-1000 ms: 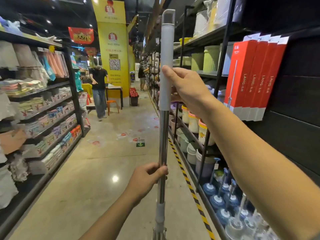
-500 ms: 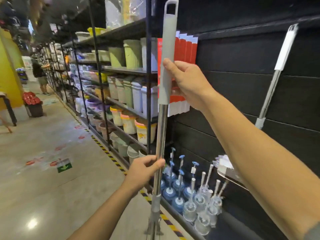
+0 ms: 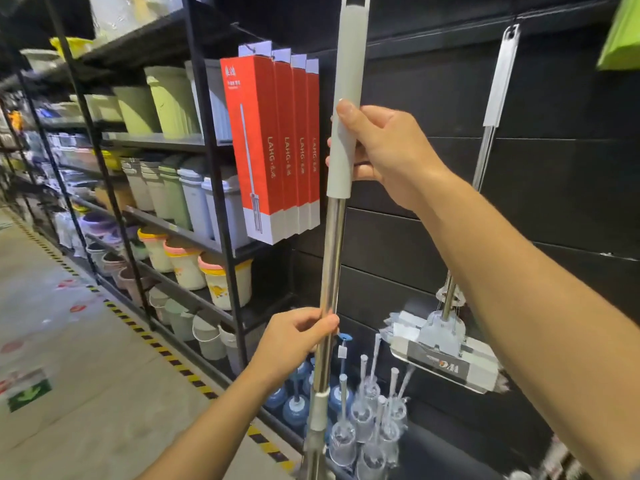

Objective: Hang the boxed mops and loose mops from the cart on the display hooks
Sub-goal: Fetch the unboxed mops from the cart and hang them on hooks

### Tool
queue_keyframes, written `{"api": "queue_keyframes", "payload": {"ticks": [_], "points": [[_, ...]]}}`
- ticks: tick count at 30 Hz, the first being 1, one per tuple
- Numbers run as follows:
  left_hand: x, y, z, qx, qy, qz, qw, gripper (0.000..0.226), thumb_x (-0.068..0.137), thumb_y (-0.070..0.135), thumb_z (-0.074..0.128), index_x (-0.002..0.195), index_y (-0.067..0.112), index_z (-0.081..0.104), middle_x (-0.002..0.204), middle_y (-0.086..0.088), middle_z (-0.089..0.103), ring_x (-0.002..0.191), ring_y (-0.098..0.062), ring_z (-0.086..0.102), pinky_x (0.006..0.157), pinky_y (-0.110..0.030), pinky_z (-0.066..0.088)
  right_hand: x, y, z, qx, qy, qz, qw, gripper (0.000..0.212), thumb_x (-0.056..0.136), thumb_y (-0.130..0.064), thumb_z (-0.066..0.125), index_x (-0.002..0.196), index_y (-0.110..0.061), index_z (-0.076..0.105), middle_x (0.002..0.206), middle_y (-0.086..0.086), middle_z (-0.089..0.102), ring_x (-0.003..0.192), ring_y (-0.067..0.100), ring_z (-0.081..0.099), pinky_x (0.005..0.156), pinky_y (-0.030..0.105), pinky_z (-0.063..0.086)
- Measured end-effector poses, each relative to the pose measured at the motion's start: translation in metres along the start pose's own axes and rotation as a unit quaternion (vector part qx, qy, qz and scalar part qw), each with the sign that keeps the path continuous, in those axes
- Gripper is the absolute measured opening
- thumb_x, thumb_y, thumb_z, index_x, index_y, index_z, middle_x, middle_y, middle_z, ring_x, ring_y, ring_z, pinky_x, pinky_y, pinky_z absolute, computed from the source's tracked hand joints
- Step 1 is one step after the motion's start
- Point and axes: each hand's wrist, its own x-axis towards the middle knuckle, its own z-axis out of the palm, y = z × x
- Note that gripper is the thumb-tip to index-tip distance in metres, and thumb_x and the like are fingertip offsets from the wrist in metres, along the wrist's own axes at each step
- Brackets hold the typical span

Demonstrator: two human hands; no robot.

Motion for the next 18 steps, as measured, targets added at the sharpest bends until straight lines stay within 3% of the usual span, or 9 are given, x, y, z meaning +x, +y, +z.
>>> {"api": "queue_keyframes", "payload": {"ticks": [3,6,8,14,18], "points": [[0.031,-0.001,0.030,-0.023,-0.019,-0.002,1.000,0.021,0.097,0.033,0.069,0.089,0.018,0.082,0.086,0.000,0.080,0.086,-0.016,0.076,0.074,-0.023,0.062,0.016,0.023,-0.025,-0.011,0.017,0.002,1.000,0.021,0.102,-0.046,0.058,0.108,-0.026,0.064,0.099,-0.010,0.073,0.090,0.012,0.077,0.080,0.036,0.066],[0.059,-0.004,0.057,-0.041,-0.042,-0.005,0.998,0.020,0.096,0.036,0.071,0.089,0.020,0.082,0.088,-0.003,0.081,0.092,-0.027,0.077,0.087,-0.044,0.064,0.031,0.042,-0.051,-0.027,0.035,0.015,0.999,0.019,0.101,-0.046,0.059,0.103,-0.028,0.064,0.100,-0.009,0.074,0.091,0.012,0.077,0.080,0.036,0.066],[0.079,-0.003,0.074,-0.045,-0.056,0.001,0.997,0.018,0.095,0.035,0.072,0.089,0.022,0.083,0.088,-0.003,0.081,0.093,-0.029,0.077,0.089,-0.050,0.062,0.042,0.051,-0.067,-0.042,0.051,0.023,0.998,0.020,0.101,-0.046,0.059,0.104,-0.027,0.065,0.104,-0.007,0.073,0.094,0.015,0.076,0.082,0.037,0.066],[0.140,0.001,0.119,-0.041,-0.129,0.024,0.990,0.023,0.096,0.036,0.070,0.090,0.017,0.081,0.088,-0.003,0.080,0.091,-0.031,0.074,0.086,-0.040,0.061,0.072,0.081,-0.109,-0.101,0.104,0.030,0.989,0.024,0.102,-0.047,0.058,0.106,-0.025,0.067,0.110,-0.001,0.072,0.096,0.017,0.075,0.081,0.036,0.066],[0.179,0.002,0.145,-0.061,-0.184,0.045,0.980,0.021,0.097,0.035,0.069,0.089,0.018,0.081,0.085,0.002,0.080,0.077,-0.009,0.074,0.072,-0.024,0.061,0.090,0.095,-0.133,-0.144,0.137,0.040,0.979,0.029,0.102,-0.049,0.058,0.112,-0.023,0.067,0.110,-0.001,0.071,0.095,0.017,0.076,0.081,0.035,0.066]]}}
